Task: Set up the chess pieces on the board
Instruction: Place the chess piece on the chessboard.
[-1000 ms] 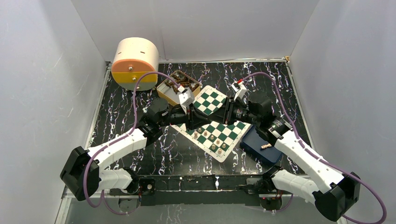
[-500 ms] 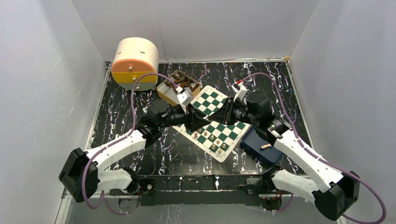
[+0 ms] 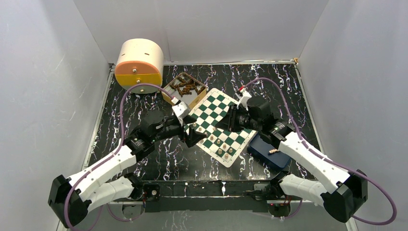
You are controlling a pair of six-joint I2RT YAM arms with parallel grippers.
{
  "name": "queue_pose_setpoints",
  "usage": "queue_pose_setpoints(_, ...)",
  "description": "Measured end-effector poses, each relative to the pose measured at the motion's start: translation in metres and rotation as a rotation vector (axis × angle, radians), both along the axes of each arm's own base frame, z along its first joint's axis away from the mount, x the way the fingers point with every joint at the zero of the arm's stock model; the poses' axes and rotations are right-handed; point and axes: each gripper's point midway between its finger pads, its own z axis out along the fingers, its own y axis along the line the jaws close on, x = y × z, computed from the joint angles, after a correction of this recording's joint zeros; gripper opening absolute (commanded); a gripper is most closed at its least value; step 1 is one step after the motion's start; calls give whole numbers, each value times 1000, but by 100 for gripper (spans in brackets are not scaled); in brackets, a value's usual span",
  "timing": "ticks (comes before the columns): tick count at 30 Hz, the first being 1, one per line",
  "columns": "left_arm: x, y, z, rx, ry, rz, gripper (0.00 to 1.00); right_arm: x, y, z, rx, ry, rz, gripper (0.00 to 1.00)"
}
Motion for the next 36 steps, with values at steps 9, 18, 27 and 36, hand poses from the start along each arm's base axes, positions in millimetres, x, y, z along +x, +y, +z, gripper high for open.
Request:
queue_pose_setpoints(9, -5, 33, 0, 70, -30, 106, 90, -14, 7, -49, -219, 69, -5, 19)
queue_pose_setpoints(18, 19, 83, 40, 9, -19, 460, 93, -27, 14, -93, -461, 55, -8, 19)
queue_pose_setpoints(27, 30, 115, 18, 91, 55, 663, 93, -23, 12, -122, -589, 36, -29, 19)
queue_pose_setpoints(36, 30, 133, 18, 92, 47, 743, 93, -21, 11, -138, -649, 32, -31, 20)
